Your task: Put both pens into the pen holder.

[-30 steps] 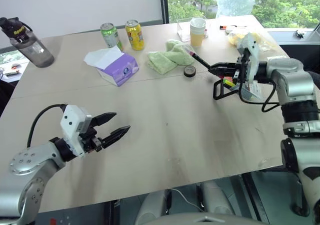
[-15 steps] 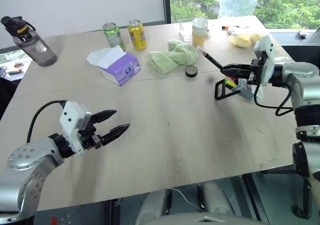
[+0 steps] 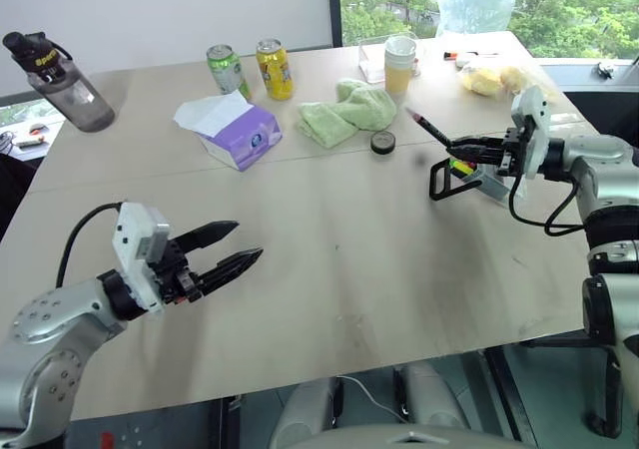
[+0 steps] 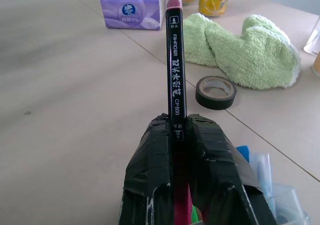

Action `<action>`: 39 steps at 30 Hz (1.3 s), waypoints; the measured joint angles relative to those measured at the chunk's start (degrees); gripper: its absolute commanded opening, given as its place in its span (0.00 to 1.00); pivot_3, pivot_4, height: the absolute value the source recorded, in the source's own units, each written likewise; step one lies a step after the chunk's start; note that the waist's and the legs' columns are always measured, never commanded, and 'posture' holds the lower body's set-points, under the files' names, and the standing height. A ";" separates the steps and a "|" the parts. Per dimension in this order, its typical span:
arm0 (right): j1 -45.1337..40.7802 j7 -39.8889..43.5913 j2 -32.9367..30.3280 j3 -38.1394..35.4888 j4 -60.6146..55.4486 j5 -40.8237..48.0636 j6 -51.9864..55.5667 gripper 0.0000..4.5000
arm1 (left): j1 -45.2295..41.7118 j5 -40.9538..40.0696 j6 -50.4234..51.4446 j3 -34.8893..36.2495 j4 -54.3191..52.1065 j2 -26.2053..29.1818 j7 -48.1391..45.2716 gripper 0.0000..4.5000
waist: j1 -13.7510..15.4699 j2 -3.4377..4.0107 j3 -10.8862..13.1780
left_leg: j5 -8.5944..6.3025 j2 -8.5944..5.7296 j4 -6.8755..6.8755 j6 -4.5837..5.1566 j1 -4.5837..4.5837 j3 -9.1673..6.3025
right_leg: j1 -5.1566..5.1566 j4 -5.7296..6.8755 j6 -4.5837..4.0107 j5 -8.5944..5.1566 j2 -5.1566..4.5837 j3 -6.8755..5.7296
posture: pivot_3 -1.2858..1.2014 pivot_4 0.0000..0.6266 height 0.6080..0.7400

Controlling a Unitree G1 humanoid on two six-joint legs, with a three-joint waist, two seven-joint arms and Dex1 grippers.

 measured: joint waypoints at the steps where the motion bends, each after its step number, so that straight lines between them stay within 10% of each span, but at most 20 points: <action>1: -0.25 0.02 0.02 0.00 0.27 -0.21 -0.52 0.01 | 0.48 -1.17 0.62 0.22 -0.44 0.25 -0.48 0.78 | 0.01 0.00 0.00 | 0.00 0.00 0.00 0.00 0.00 0.00 | 0.00 0.00 0.00 0.00 0.00 0.00 | 0.52 0.24 1.00; 39: -0.11 3.44 -4.95 -0.12 6.53 -2.57 -9.51 0.01 | -5.73 -3.68 0.82 -0.69 0.42 5.03 -6.12 0.78 | 0.56 0.00 0.00 | 0.00 0.00 0.01 0.00 0.02 0.05 | 0.02 -0.01 0.00 0.00 0.01 -0.03 | 0.52 0.24 1.00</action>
